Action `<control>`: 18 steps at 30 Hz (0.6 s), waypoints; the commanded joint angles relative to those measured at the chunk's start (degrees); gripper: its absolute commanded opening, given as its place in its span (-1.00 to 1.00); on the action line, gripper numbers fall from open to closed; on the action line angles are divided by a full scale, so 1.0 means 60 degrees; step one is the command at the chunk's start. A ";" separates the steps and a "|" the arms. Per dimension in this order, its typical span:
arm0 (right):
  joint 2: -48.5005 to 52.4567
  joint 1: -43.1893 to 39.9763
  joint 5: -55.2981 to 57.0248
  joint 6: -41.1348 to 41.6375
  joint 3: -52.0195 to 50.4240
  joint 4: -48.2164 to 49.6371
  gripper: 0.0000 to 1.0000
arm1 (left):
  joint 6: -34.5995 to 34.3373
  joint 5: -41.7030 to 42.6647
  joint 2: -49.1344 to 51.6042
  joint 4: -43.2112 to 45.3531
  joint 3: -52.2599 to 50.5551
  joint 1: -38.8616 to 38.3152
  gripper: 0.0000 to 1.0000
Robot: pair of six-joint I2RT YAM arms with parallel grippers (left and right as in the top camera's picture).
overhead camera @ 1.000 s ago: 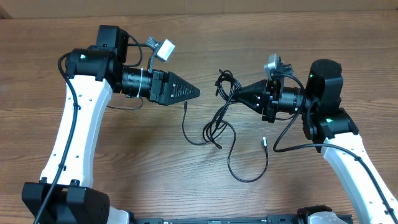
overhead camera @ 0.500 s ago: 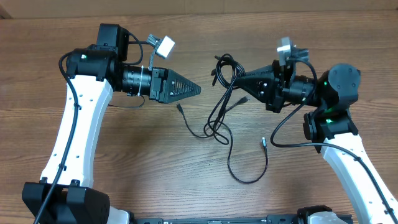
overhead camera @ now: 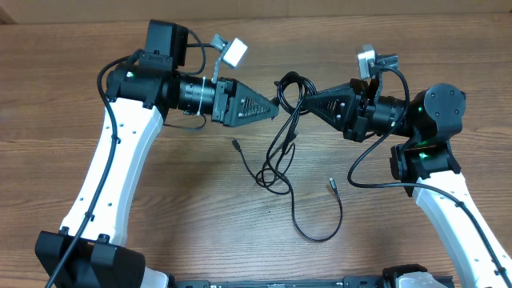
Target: Untangle cables
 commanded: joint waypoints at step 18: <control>-0.0106 -0.0011 0.0175 0.0142 0.0058 0.0098 -0.92 | -0.4739 -0.2929 -0.0040 0.1603 0.0117 -0.0947 0.54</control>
